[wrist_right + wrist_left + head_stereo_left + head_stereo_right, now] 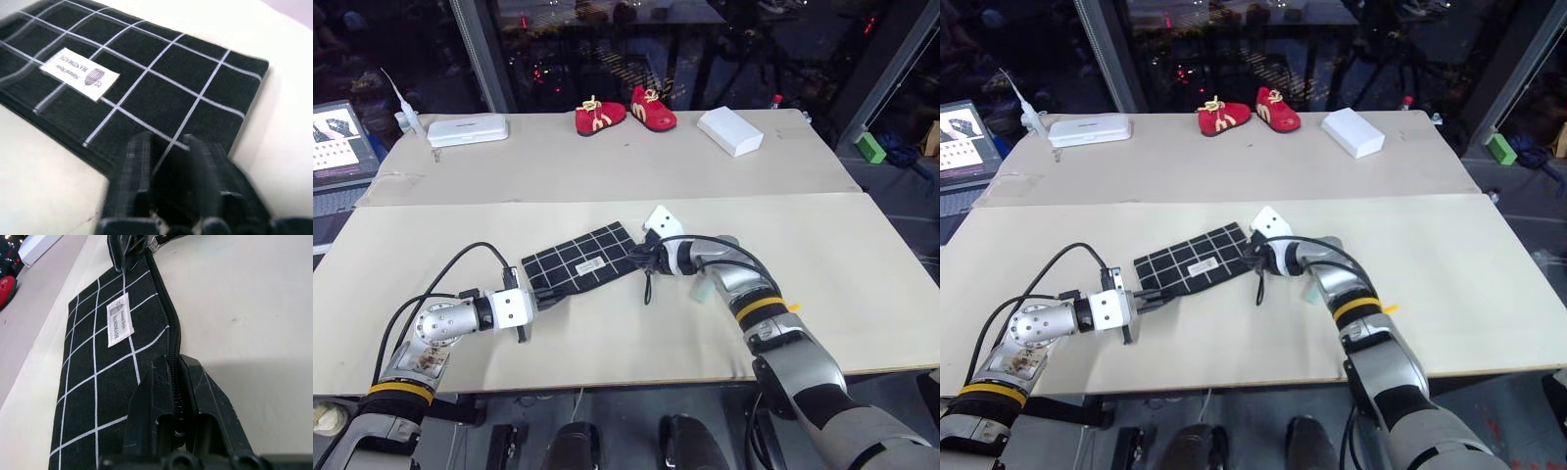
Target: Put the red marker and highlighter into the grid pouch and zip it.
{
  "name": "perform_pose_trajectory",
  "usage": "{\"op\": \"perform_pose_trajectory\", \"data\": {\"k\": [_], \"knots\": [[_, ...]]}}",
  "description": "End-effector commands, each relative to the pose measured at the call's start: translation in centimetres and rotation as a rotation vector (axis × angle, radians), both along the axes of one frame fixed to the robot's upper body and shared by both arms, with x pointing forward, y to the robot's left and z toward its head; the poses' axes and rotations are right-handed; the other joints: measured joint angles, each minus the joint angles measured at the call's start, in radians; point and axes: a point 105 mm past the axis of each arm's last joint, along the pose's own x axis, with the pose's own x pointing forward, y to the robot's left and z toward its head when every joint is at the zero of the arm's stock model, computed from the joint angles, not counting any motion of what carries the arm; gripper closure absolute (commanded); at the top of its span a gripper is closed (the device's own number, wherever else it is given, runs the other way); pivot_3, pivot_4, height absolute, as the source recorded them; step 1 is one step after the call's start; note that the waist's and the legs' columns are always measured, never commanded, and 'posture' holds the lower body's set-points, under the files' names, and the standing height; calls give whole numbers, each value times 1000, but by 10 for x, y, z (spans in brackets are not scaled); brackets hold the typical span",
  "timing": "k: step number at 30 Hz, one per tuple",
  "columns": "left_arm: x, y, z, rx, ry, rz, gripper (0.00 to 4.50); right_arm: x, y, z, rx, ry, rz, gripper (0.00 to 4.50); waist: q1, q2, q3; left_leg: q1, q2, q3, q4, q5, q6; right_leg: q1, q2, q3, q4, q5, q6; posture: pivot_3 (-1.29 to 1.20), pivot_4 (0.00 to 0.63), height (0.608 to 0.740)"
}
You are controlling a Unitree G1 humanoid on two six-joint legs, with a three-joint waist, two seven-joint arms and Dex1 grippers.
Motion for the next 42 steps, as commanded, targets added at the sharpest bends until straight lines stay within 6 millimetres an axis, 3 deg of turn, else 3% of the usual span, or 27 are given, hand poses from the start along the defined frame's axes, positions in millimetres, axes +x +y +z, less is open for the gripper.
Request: {"op": "perform_pose_trajectory", "data": {"k": [1, 4, 8, 12, 17, 22, 29, 33, 42], "knots": [[4, 1, 20, -105, -31, 70, 4500, -9, -7, 68, 196, -19, 52, 1781, 0, 0, 0, -1, 0, 0, 0, 0, 0, -1, 0, 0, 0, 0, 0, 0, 150, 740], [10, 1, 30, -177, -29, 132, 4500, -19, -27, 84, 209, -36, 41, 1781, 3, 0, 0, -6, 0, -1, 0, 0, 0, -5, 0, -1, 1, 0, 0, 0, 150, 740], [14, -2, 38, -233, -21, 182, 4500, -25, -43, 69, 123, -46, -29, 1781, 5, -1, 0, -6, -1, -2, 0, 0, 0, -5, 0, -1, -1, 0, 0, 0, 150, 740], [14, -10, 42, -255, -18, 188, 4500, -23, -41, 43, 53, -39, -131, 1781, -2, -1, 0, -5, -2, 0, 0, 0, 0, -5, 0, 0, 0, 0, 1, 0, 150, 740], [14, -17, 42, -263, -11, 179, 4500, -14, -13, 23, 34, -42, -183, 1781, -12, -1, 0, -5, -1, 0, 0, 0, -1, -6, 2, 0, 1, 0, 1, 0, 150, 740], [13, -18, 44, -274, -13, 180, 4500, -2, -11, 21, 20, -61, -217, 1781, -4, -1, 0, -6, -2, -1, 0, 1, -1, -5, 1, 0, 0, 1, 1, 0, 150, 740], [12, -17, 45, -290, -20, 198, 4500, 0, -9, 27, 19, -97, -182, 1781, 2, -1, 0, -6, -2, -1, 0, 1, -1, -5, 2, 0, -1, 1, 1, 0, 150, 740], [10, -16, 45, -289, -19, 205, 4500, 5, -17, 38, 37, -113, -189, 1781, -1, -1, 0, -6, -2, -1, 0, 1, -1, -5, 1, 0, -1, 1, 1, 0, 150, 740], [9, -14, 46, -290, -25, 219, 4500, 19, -31, 32, 19, -107, -244, 1781, 0, -1, 0, -6, -2, 0, 1, 1, -1, -5, 1, 0, -1, 1, 1, 0, 150, 740]]}}
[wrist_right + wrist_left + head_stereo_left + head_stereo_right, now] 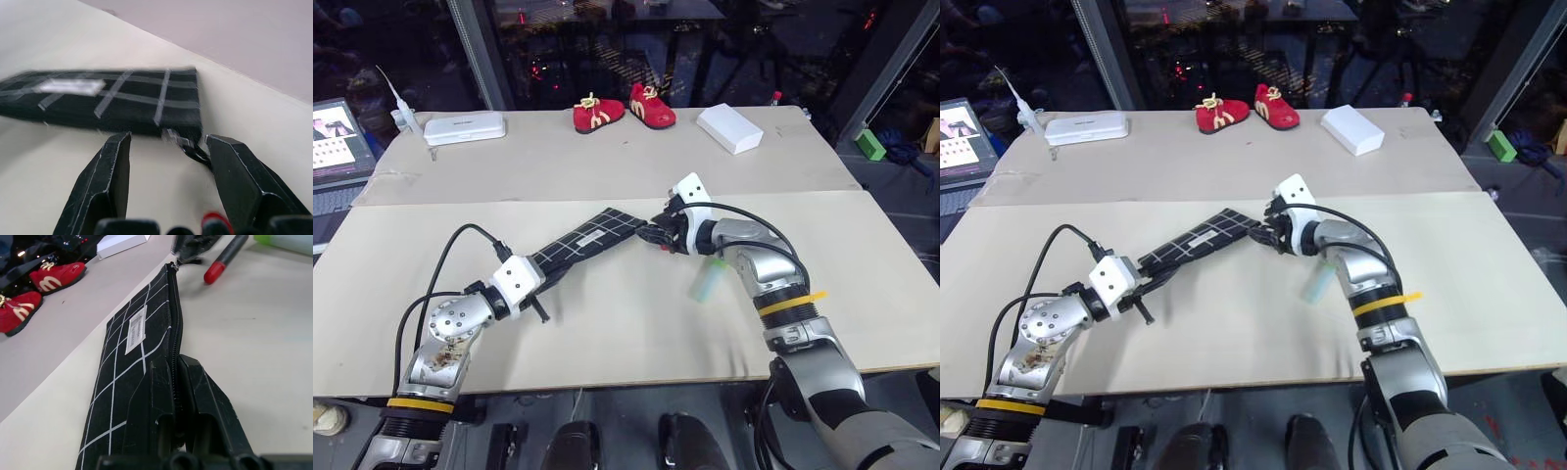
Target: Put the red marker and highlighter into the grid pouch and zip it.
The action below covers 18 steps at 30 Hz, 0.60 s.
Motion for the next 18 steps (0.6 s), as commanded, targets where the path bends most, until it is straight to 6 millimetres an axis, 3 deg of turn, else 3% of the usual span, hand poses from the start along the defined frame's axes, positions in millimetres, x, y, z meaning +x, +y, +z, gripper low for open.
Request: {"op": "perform_pose_trajectory", "data": {"k": [1, 10, 18], "knots": [[-2, 1, 14, -8, -55, 5, 4500, 7, -3, 20, 33, -67, -11, 1781, -1, 0, 0, 0, 0, 0, 0, 0, 0, 0, 0, 0, 0, 0, 0, 0, 150, 740], [-2, 2, 16, -23, -60, 19, 4500, 8, 0, 10, 23, -50, -6, 1781, 0, 0, 0, 0, 0, 0, 0, 0, 0, 0, 0, 0, 0, 0, 0, 0, 150, 740], [-3, 0, 18, -35, -68, 20, 4500, 21, -2, -1, -24, -59, -40, 1781, -2, 0, 0, 0, 0, 0, 0, 0, 0, 0, 0, 0, 0, 0, 0, 0, 150, 740]]}}
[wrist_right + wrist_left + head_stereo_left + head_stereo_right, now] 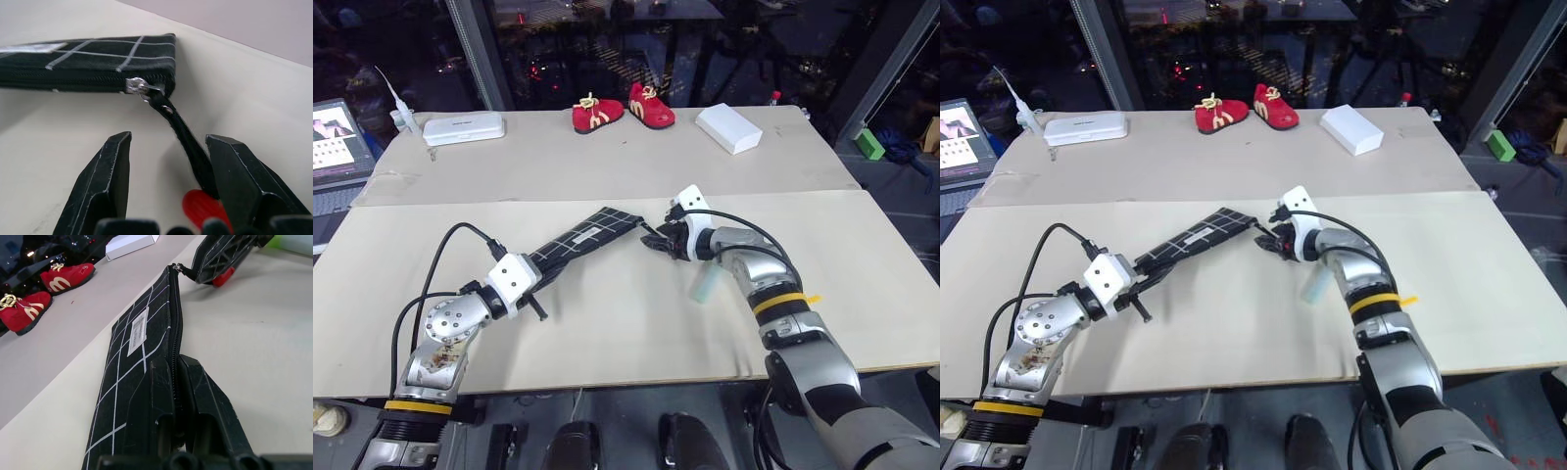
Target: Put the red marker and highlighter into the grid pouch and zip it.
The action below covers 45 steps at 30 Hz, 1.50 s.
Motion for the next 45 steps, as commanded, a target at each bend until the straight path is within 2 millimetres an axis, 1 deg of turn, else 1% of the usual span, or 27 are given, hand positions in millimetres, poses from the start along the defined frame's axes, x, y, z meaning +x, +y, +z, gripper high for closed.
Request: {"op": "perform_pose_trajectory", "data": {"k": [1, 3, 4, 6, 10, 12, 16, 20, 24, 27, 32, 35, 37, 41, 45], "knots": [[-2, -2, 13, -20, -46, 1, 4500, 8, 2, 15, 0, -71, 0, 1781, 0, 0, 0, 0, 0, 0, 0, 0, 0, 0, 0, 0, 0, 0, 0, 0, 150, 740], [-3, -2, 13, -21, -46, 2, 4500, 9, 4, 15, 5, -73, 5, 1781, 0, 0, 0, 0, 0, 0, 0, 0, 0, 0, 0, 0, 0, 0, 0, 0, 150, 740], [-4, -2, 13, -20, -44, 3, 4500, 9, 5, 16, 4, -78, 16, 2022, 0, 0, 0, 0, 0, 0, 0, 0, 0, 0, 0, 0, 0, 0, 0, 0, 150, 740], [-5, -1, 12, -19, -42, 6, 4500, 8, 8, 17, 4, -84, 35, 2539, 0, 0, 0, 0, 0, 0, 0, 0, 0, 0, 0, 0, 0, 0, 0, 0, 150, 740], [-5, -1, 11, -20, -39, 10, 4500, 4, 13, 17, 13, -89, 74, 3935, 0, 0, 0, 0, 0, 0, 0, 0, 0, 0, 0, 0, 0, 0, 0, 0, 150, 740], [-5, -1, 11, -21, -38, 10, 4500, 1, 15, 17, 21, -87, 98, 4474, 0, 0, 0, 0, 0, 0, 0, 0, 0, 0, 0, 0, 0, 0, 0, 0, 150, 740], [-5, -2, 10, -23, -33, 5, 4500, -7, 23, 16, 26, -84, 161, 4474, 0, 0, 0, 0, 0, 0, 0, 0, 0, 0, 0, 0, 0, 0, 0, 0, 150, 740], [-3, -4, 9, -26, -29, -4, 4500, -33, 40, 18, 60, -74, 327, 4474, 0, 0, 0, 0, 0, 0, 0, 0, 0, 0, 0, 0, 0, 0, 0, 0, 150, 740], [-1, -5, 8, -27, -28, -7, 4500, -44, 47, 22, 72, -85, 399, 4474, 1, 0, 0, 0, 0, 0, 0, 0, 0, 0, 0, 0, 1, 0, 0, 0, 150, 740], [0, -6, 8, -28, -27, -12, 4500, -48, 52, 23, 67, -83, 424, 4474, 1, 0, 0, 0, 0, 0, 0, 0, 0, 0, 0, 0, 1, 0, 0, 0, 150, 740], [0, -9, 7, -32, -23, -21, 4500, -51, 68, 25, 57, -86, 453, 4474, 1, 0, 0, 0, 0, 0, 0, 0, 0, 0, 0, 0, 1, 0, 0, 0, 150, 740], [1, -10, 7, -34, -21, -26, 4500, -61, 81, 24, 49, -70, 524, 4474, 1, 0, 0, 0, 0, 0, 0, 0, 0, 0, 0, 0, 1, 0, 0, 0, 150, 740], [2, -10, 7, -37, -21, -29, 4500, -67, 86, 20, 22, -77, 561, 4474, 2, 0, 0, 0, 0, 0, 0, 0, 0, 0, 0, 0, 1, 0, 0, 0, 150, 740], [4, -13, 8, -45, -24, -36, 4500, -59, 90, 13, -16, -77, 506, 4474, 2, 0, 0, 0, 0, 0, 0, 0, 0, 0, 0, 0, 1, 0, 0, 0, 150, 740], [4, -15, 8, -52, -22, -44, 4500, -69, 101, 20, 32, -80, 561, 4474, 2, 0, 0, 0, 0, 0, 0, 0, 0, 0, 0, 0, 1, 0, 0, 0, 150, 740]]}}
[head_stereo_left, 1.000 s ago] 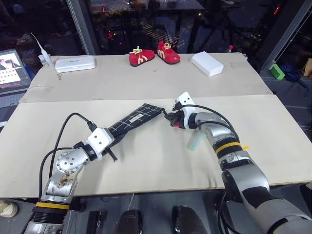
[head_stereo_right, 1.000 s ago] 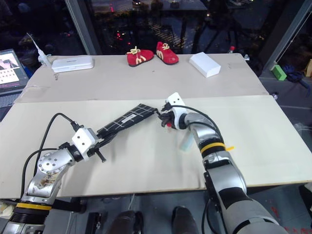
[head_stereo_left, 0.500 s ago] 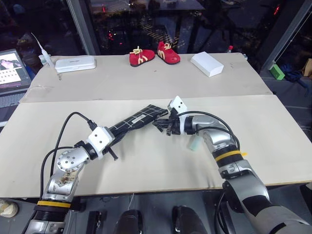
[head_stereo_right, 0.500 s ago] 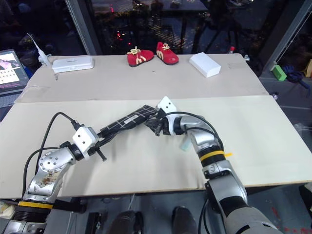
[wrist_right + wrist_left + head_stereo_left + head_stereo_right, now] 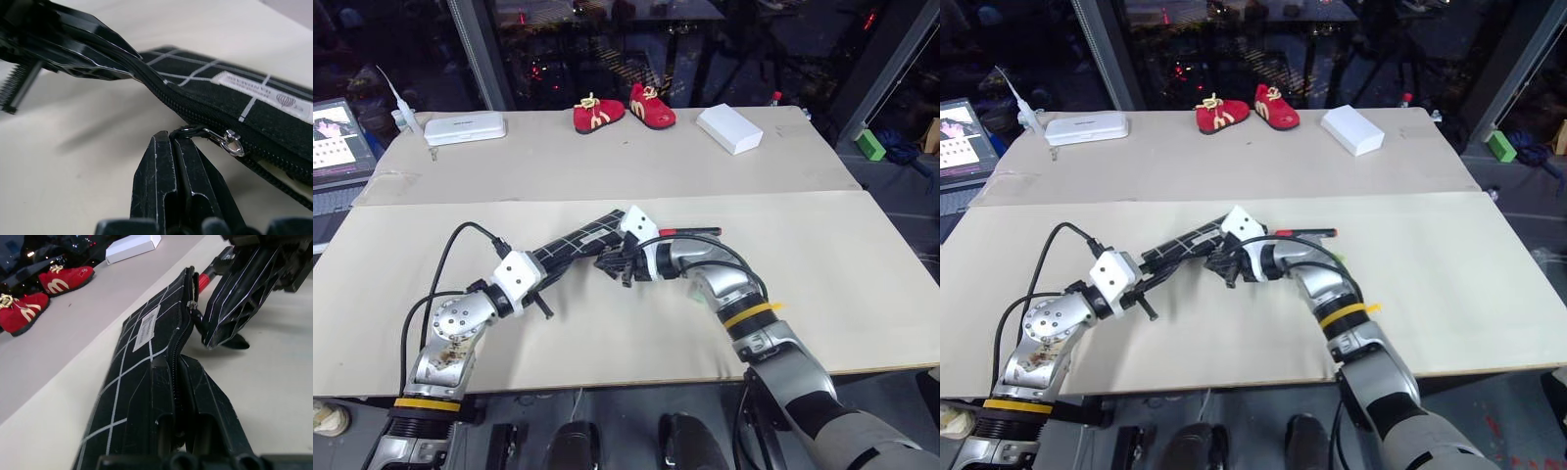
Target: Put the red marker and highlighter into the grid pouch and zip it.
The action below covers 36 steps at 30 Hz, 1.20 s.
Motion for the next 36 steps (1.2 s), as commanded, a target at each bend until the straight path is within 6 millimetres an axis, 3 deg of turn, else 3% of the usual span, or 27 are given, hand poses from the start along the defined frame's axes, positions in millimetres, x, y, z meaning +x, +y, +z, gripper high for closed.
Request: {"op": "perform_pose_trajectory", "data": {"k": [1, 2, 6, 12, 16, 22, 28, 31, 36], "knots": [[0, -8, 11, -10, -46, -33, 4500, -5, 13, 21, 55, -54, 48, 4474, 0, 0, 0, 0, 0, 0, 0, 0, 0, 0, 0, 0, 0, 0, 0, 0, 150, 740], [0, -8, 11, -10, -46, -33, 4500, -2, 12, 21, 53, -57, 32, 4474, 0, 0, 0, 0, 0, 0, 0, 0, 0, 0, 0, 0, 0, 0, 0, 0, 150, 740], [0, -8, 11, -10, -47, -32, 4500, 3, 3, 24, 64, -45, 12, 3358, -1, 0, 0, 0, 0, 0, 0, 0, 0, 0, 0, 0, 0, 0, 0, 0, 150, 740], [-2, -6, 8, -12, -43, -26, 4500, -5, -16, 36, 74, -65, 22, 1278, 3, 0, 0, -1, 0, 0, 0, 0, 0, 0, 0, 0, 0, 0, 0, 0, 150, 740], [-3, -7, 8, -14, -44, -27, 4500, 2, -39, 39, 91, -15, -117, 9, 3, 0, 0, 0, 0, 0, 0, 0, 0, 0, 0, 0, 0, 0, 0, 0, 150, 740], [-4, -8, 8, -19, -47, -24, 4500, -32, -86, 67, 204, 21, -189, 9, 8, 0, 0, -1, 0, -2, 0, 0, 0, 0, 0, -1, 0, 0, 0, 0, 150, 740], [-6, -6, 4, -31, -41, -7, 4500, -21, -158, 54, 79, -15, -775, 9, 4, -1, 0, 1, 0, -1, 0, 0, 0, 1, -1, 0, 0, 0, 0, 0, 150, 740], [-6, -8, 2, -37, -36, -13, 4500, -23, -169, 41, 48, 12, -951, 9, 1, -1, 0, 2, 0, -1, 0, 0, 0, 1, 0, 1, 0, 0, 0, 0, 150, 740], [-4, -14, 3, -42, -40, -25, 4500, -28, -170, 13, -7, 74, -1141, 9, 3, -1, 0, 1, 0, -1, 0, 0, 0, 1, 0, 1, 0, 0, 0, 0, 150, 740]]}}
